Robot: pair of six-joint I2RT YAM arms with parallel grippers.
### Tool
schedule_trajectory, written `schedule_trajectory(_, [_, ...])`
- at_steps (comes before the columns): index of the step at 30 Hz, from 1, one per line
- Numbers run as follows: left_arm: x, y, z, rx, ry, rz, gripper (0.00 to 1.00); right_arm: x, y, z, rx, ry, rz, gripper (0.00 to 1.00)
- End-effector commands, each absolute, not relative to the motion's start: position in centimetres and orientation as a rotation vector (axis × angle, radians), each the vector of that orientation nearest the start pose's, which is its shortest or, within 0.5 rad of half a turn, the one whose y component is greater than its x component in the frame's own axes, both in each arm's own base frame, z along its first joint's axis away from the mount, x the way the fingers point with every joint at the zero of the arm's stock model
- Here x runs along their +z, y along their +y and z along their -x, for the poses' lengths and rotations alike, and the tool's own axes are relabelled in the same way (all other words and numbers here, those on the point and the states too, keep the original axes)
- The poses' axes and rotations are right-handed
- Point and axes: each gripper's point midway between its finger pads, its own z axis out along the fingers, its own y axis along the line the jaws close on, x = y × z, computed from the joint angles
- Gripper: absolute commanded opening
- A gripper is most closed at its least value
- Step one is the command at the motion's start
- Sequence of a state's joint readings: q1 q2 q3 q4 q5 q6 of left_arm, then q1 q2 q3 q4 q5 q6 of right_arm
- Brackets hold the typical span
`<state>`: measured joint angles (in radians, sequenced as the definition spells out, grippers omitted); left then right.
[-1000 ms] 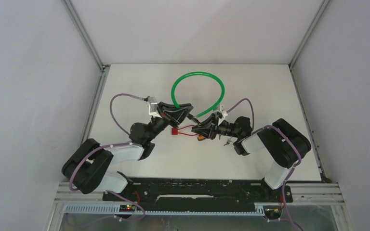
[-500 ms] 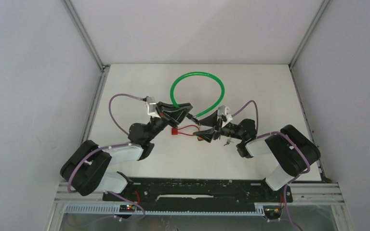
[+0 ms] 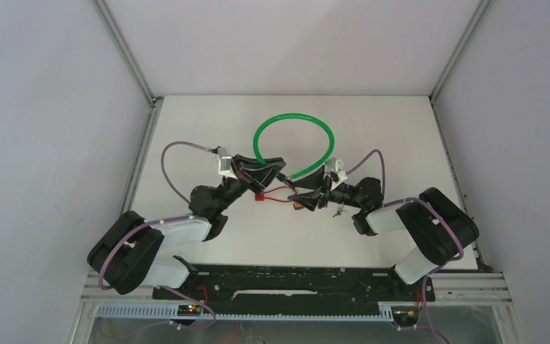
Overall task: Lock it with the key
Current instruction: Lock the lock.
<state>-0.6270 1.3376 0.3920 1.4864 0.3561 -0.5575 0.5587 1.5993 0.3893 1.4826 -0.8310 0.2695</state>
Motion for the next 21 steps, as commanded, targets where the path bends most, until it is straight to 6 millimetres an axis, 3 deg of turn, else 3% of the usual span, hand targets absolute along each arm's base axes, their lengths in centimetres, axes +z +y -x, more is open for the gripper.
schedule_trajectory(1, [31.96,-27.3,-23.67,-1.245,0.957,-0.399,0.0,19.85,30.37,-22.76,1.194,1.092,0.95,0.47])
schedule_trajectory(5, [31.83,-27.34,-23.83,-1.242,0.962,-0.396,0.0,19.91,30.28,-22.72,1.196,1.09,0.953,0.37])
schedule_trajectory(13, [31.78,-27.36,-24.1,-1.236,0.964,-0.393,0.0,19.9,30.28,-22.68,1.201,1.093,0.953,0.35])
schedule_trajectory(21, [31.39,-27.39,-24.31,-1.232,0.977,-0.389,0.0,19.97,30.12,-22.9,1.2,1.1,0.942,0.25])
